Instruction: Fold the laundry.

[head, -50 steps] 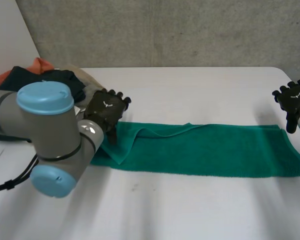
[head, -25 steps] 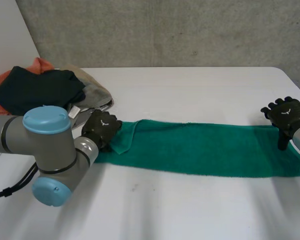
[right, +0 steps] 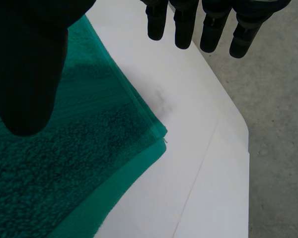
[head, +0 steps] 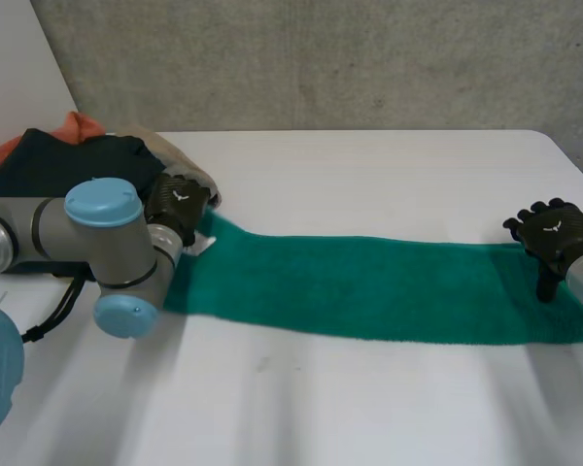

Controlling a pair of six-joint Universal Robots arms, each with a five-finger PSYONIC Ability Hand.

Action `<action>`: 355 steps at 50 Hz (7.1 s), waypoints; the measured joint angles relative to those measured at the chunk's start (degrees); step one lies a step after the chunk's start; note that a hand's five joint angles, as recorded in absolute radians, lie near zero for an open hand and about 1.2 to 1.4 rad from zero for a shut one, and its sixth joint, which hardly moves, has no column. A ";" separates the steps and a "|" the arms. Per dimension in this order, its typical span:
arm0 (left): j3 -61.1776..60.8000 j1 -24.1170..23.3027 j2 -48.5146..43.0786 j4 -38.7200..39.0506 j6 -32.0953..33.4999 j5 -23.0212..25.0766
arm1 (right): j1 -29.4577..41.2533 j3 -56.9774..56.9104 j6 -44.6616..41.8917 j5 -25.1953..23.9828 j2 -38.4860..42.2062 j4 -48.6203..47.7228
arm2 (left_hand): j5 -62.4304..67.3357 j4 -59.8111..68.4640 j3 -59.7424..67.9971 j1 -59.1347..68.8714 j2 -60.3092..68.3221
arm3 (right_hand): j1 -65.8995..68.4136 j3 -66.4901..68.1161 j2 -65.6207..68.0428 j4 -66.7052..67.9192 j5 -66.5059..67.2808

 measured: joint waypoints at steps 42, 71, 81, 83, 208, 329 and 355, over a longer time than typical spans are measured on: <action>-20.76 -6.56 21.23 1.61 -3.03 0.66 | -18.93 5.31 -0.30 -7.81 -1.80 4.21 | -29.44 -29.95 -28.17 -25.59 -28.35 | 49.90 55.92 55.10 56.30 52.89; -29.43 -6.05 32.48 1.63 -5.09 0.81 | 28.90 -1.25 -10.72 -14.36 -1.23 -12.18 | -29.44 -29.95 -28.17 -25.59 -28.35 | 49.90 56.05 55.13 56.61 53.88; -26.97 -6.93 30.32 1.90 -6.25 0.92 | 39.10 -4.19 -9.12 -13.06 7.59 -12.13 | -29.44 -29.95 -28.17 -25.59 -28.35 | 9.49 12.14 10.82 12.41 10.15; -25.43 -7.92 29.14 2.04 -6.34 0.95 | 38.65 -3.94 -5.82 -11.10 6.24 -12.11 | -29.44 -29.95 -28.17 -25.59 -28.35 | 2.69 3.41 3.44 3.48 2.27; 5.65 -22.14 0.74 -17.13 -26.63 -0.90 | 22.61 -12.34 42.28 -3.61 3.83 14.36 | -29.30 -29.83 -28.17 -25.38 -28.26 | 0.00 -0.16 -0.14 -0.13 -0.12; -6.22 -22.35 24.33 -11.97 -23.47 12.79 | -4.40 -80.69 31.95 11.62 47.34 7.28 | -29.44 -29.94 -28.17 -25.59 -28.35 | 4.88 11.35 9.31 13.71 8.91; -7.07 -22.99 25.62 -12.09 -23.62 12.53 | -2.96 -42.62 16.18 7.92 21.80 -13.96 | -29.44 -29.94 -28.17 -25.59 -28.35 | -0.15 -0.13 -0.17 -0.12 -0.11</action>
